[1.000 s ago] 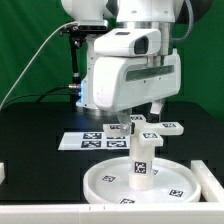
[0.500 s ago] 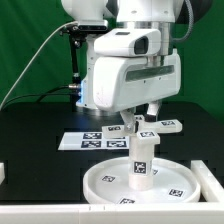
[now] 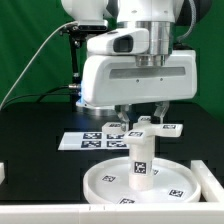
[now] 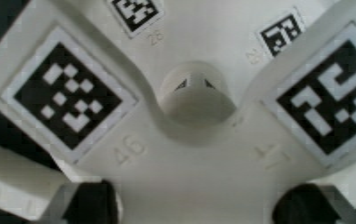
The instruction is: Assemble round table
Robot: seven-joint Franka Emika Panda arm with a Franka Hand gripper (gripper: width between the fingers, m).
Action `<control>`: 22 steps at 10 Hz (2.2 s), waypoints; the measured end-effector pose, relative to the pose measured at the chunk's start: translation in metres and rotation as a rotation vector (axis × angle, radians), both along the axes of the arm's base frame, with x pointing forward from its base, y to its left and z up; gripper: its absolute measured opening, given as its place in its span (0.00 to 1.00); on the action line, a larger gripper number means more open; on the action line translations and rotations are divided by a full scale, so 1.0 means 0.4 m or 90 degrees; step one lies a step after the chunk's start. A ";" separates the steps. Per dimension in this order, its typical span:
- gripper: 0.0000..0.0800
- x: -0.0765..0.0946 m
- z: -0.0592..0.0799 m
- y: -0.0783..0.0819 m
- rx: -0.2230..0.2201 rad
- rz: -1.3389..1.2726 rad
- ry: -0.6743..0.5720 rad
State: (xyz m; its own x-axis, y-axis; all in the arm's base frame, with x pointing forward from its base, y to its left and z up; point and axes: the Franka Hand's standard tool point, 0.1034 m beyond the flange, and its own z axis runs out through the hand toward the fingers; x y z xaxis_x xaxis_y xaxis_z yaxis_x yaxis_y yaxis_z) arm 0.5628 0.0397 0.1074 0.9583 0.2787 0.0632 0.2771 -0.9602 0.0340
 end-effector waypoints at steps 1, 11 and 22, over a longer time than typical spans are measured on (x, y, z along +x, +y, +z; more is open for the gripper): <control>0.54 -0.001 -0.001 0.001 0.011 -0.117 -0.004; 0.54 -0.007 0.000 -0.004 0.087 -0.819 0.002; 0.81 0.003 0.053 0.042 0.049 -0.293 -0.008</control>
Offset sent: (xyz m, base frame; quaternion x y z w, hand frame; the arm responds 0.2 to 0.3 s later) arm 0.0000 0.0000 0.0000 0.0000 0.0000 0.1296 0.9916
